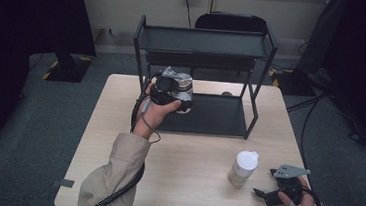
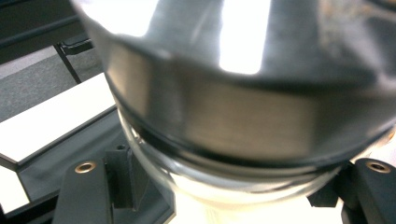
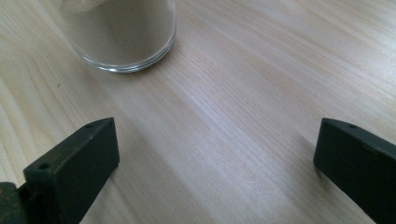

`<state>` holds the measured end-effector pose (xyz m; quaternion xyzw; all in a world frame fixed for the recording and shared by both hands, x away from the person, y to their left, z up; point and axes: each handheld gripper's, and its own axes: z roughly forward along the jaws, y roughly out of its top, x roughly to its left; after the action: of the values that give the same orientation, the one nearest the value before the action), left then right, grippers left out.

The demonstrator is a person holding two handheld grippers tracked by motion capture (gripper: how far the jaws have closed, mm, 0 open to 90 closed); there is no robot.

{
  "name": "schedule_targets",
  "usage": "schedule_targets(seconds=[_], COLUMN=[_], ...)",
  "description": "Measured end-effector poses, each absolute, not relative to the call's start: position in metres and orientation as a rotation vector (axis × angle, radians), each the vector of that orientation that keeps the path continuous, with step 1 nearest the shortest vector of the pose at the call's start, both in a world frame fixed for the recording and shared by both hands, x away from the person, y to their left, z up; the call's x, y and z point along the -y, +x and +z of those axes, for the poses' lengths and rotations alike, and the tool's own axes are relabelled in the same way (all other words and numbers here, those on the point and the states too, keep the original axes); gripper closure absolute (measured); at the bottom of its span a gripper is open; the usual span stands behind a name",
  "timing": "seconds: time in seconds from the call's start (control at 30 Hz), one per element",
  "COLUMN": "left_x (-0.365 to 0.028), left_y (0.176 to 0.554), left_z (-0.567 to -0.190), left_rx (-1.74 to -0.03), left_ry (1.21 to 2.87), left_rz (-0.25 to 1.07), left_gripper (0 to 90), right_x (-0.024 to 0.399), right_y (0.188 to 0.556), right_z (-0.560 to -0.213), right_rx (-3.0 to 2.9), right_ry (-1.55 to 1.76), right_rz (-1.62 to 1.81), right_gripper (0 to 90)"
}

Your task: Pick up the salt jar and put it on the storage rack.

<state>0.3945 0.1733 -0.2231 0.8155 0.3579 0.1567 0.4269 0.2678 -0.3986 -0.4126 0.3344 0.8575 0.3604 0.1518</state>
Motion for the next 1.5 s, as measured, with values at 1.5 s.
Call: schedule_targets(seconds=[1.5], left_x=[-0.169], left_y=[0.417], left_z=[-0.149], left_rx=[-0.908], left_ry=[2.016], left_rz=[0.427], left_gripper=[30.7], right_x=[0.399], right_y=[0.268], right_z=[-0.412], right_rx=[-2.462], right_ry=[0.96], right_rz=[1.034], right_gripper=[0.0])
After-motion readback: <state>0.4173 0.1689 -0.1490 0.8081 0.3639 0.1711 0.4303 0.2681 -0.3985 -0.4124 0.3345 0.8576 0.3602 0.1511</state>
